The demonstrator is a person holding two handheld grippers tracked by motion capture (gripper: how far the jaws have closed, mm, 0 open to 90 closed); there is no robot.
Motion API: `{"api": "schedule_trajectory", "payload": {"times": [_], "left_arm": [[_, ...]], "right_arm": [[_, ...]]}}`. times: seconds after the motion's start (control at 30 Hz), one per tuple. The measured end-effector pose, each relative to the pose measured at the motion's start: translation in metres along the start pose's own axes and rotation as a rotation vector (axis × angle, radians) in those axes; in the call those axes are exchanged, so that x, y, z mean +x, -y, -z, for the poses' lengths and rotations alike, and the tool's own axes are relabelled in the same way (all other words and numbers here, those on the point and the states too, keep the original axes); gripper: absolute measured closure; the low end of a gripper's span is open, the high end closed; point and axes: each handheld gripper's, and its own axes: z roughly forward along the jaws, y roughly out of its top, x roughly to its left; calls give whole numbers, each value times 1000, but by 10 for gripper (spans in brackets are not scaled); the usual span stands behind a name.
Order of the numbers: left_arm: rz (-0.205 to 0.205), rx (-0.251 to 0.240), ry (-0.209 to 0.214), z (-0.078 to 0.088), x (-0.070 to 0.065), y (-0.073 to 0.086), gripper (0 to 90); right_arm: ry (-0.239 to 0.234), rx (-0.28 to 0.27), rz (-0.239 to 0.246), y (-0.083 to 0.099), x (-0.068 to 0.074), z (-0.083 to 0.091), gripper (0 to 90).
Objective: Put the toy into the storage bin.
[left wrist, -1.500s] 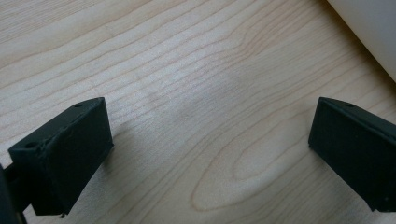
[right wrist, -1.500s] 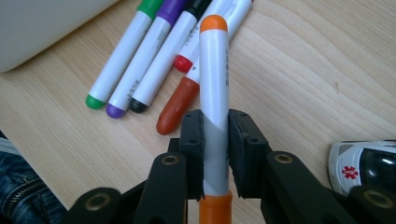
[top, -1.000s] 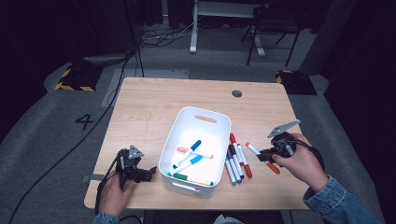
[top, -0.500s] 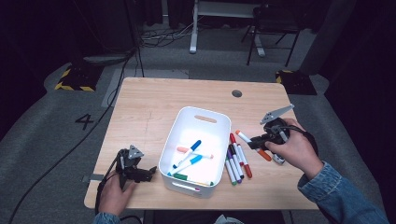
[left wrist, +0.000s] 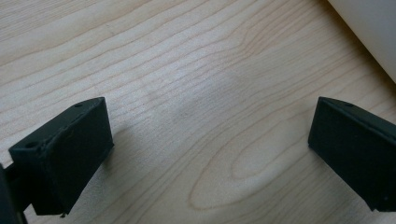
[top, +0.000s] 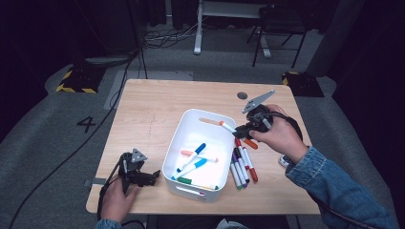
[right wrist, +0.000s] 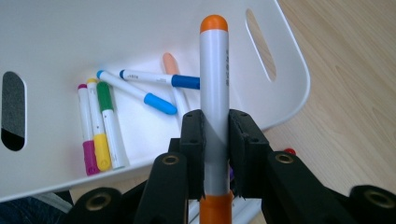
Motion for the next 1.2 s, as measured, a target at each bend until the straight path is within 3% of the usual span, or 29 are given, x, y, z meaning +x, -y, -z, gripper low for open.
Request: {"api": "schedule_trajectory", "payload": {"times": [0.2,0.63,0.9,1.07,1.13,1.2], "left_arm": [[1,1,1,0,0,0,0],[-1,-1,-2,0,0,0,0],[0,0,-2,0,0,0,0],[0,0,0,0,0,0,0],[0,0,0,0,0,0,0],[0,0,-1,0,0,0,0]], "right_arm": [[-16,5,51,-21,3,-13,768],[-45,-14,87,-50,11,-33,768],[-42,-9,84,-54,10,-44,768],[-41,2,110,-53,11,-51,768],[-29,3,142,-53,11,-55,769],[-21,48,91,-52,15,-55,769]]}}
